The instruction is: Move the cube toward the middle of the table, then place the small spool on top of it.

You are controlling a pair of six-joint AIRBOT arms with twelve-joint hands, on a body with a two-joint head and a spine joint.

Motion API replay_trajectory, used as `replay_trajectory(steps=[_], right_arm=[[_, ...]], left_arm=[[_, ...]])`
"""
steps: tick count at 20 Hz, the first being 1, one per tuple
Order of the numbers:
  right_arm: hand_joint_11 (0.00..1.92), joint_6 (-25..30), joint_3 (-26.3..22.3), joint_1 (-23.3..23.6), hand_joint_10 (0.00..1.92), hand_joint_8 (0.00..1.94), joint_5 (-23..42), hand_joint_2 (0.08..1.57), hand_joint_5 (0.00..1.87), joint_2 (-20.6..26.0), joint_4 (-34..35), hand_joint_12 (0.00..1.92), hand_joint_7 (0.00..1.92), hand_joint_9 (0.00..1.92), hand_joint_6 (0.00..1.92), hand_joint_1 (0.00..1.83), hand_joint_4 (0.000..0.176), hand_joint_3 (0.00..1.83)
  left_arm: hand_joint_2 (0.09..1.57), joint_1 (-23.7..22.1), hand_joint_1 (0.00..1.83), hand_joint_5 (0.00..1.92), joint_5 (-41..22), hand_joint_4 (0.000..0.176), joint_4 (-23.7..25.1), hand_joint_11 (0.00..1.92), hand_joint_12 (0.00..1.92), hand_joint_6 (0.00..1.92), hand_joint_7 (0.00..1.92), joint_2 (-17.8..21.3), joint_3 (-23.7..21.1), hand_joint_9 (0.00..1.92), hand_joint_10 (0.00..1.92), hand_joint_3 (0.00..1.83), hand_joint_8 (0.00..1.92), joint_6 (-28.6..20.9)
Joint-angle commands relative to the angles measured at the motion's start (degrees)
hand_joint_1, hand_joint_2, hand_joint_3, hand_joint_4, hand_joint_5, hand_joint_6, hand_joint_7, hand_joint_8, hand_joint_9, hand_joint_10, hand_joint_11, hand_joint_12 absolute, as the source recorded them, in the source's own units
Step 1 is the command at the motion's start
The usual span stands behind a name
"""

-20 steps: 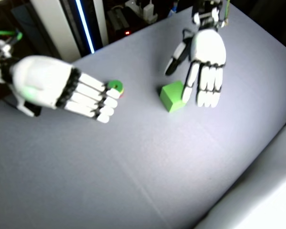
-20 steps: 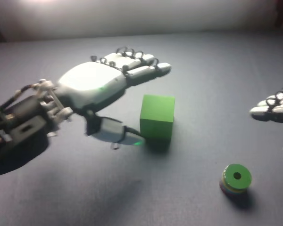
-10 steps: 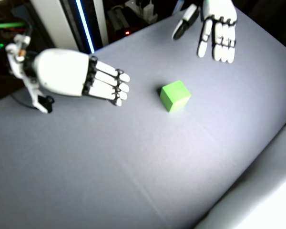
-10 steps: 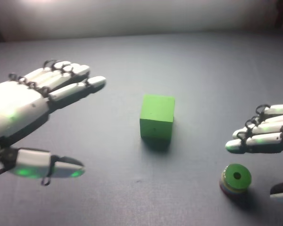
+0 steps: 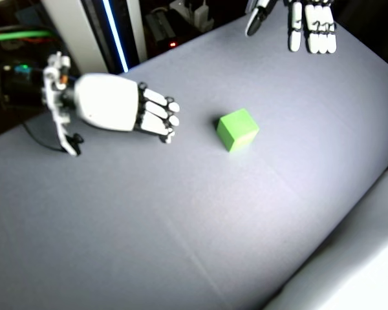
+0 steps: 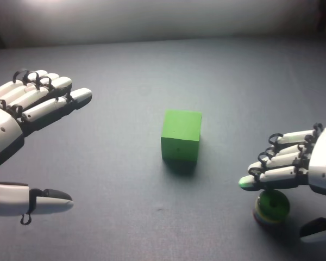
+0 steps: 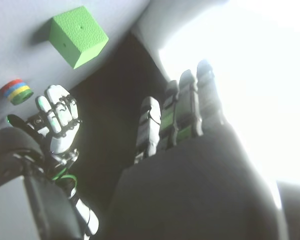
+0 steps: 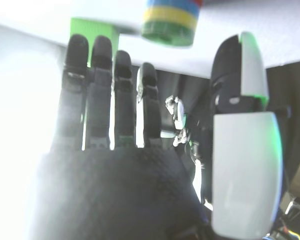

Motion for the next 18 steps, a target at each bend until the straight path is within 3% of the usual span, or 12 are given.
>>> replay_trajectory(steps=[1,2,3,7,9,10,13,14,15,16,17,18], right_arm=[[0.25,0.39,0.2,0.81,0.0,0.0,4.22,1.0,0.4,-0.48,0.6,0.81,0.45,0.58,0.0,0.87,0.083,0.0],[0.23,0.39,0.34,1.01,0.0,0.0,3.86,1.01,0.41,-0.77,0.34,0.84,0.45,0.57,0.0,0.87,0.075,0.0],[0.23,0.39,0.6,1.28,0.0,0.0,3.34,1.01,0.42,-1.22,0.07,0.85,0.45,0.57,0.0,0.89,0.065,0.0],[0.23,0.39,1.2,1.75,0.01,0.01,2.03,1.02,0.45,-2.07,-0.33,0.89,0.49,0.62,0.0,0.92,0.054,0.0],[0.26,0.39,1.3,1.82,0.06,0.01,1.89,1.02,0.51,-2.23,-0.33,1.09,0.63,0.77,0.0,0.97,0.035,0.0],[0.32,0.39,1.43,1.92,0.1,0.02,1.76,1.01,0.56,-2.41,-0.33,1.21,0.74,0.85,0.0,1.04,0.015,0.0],[0.35,0.39,1.88,2.3,0.13,0.02,1.28,1.01,0.59,-3.08,-0.33,1.26,0.8,0.89,0.0,1.08,0.015,0.0],[0.44,0.39,2.04,2.5,0.47,0.02,1.13,1.02,0.66,-3.26,-0.33,1.32,0.92,0.87,0.01,1.16,0.0,0.0],[0.44,0.39,2.11,2.63,0.47,0.02,1.02,1.02,0.66,-3.34,-0.33,1.32,0.92,0.87,0.01,1.16,0.0,0.0],[0.54,0.39,2.26,2.81,1.02,0.84,0.9,1.11,0.77,-3.49,-0.33,1.45,0.95,0.75,0.01,1.31,0.0,0.0],[0.54,0.39,2.39,2.94,0.99,1.01,0.85,1.11,0.82,-3.6,-0.33,1.4,0.95,0.81,0.01,1.34,0.0,0.0],[0.58,0.39,2.49,3.06,0.95,1.01,0.8,1.1,0.86,-3.69,-0.33,1.37,0.98,0.87,0.01,1.36,0.0,0.0]], left_arm=[[0.88,-0.27,0.67,0.09,-7.84,0.152,-0.57,0.08,0.05,0.0,0.03,0.51,-0.03,0.0,0.0,0.01,0.0,0.04],[0.89,-0.24,0.69,0.09,-7.92,0.145,-0.61,0.08,0.05,0.0,0.03,0.51,-0.04,0.0,0.0,0.01,0.0,0.04],[0.89,-0.23,0.7,0.08,-8.14,0.151,-0.67,0.07,0.04,0.0,0.02,0.5,-0.05,0.0,0.0,0.01,0.0,0.04],[0.9,-0.22,0.7,0.09,-8.52,0.145,-0.71,0.08,0.05,0.0,0.02,0.5,-0.16,0.0,0.0,0.01,0.0,0.04],[0.89,-0.2,0.71,0.08,-8.53,0.154,-0.73,0.08,0.05,0.0,0.02,0.5,-0.19,0.0,0.0,0.0,0.0,0.03],[0.89,-0.15,0.72,0.08,-8.56,0.16,-0.81,0.07,0.05,0.0,0.01,0.5,-0.23,0.0,0.0,0.0,0.0,0.03],[0.9,-0.04,0.71,0.08,-8.69,0.148,-0.98,0.08,0.05,0.0,0.01,0.47,-0.27,0.0,0.0,0.0,0.0,0.03],[0.89,0.0,0.72,0.08,-8.93,0.164,-1.11,0.06,0.04,0.0,0.01,0.46,-0.28,0.0,0.0,0.0,0.0,0.03],[0.89,0.01,0.72,0.08,-9.03,0.164,-1.16,0.06,0.04,0.0,0.01,0.46,-0.28,0.0,0.0,0.0,0.0,0.03],[0.89,0.04,0.72,0.08,-9.07,0.151,-1.18,0.06,0.05,0.0,0.02,0.48,-0.28,0.0,0.0,0.0,0.0,0.03],[0.89,0.04,0.71,0.09,-9.07,0.144,-1.19,0.07,0.05,0.0,0.02,0.48,-0.28,0.0,0.0,0.0,0.0,0.03],[0.89,0.05,0.71,0.09,-9.07,0.14,-1.2,0.07,0.05,0.01,0.02,0.47,-0.28,0.0,0.0,0.0,0.0,0.03]])
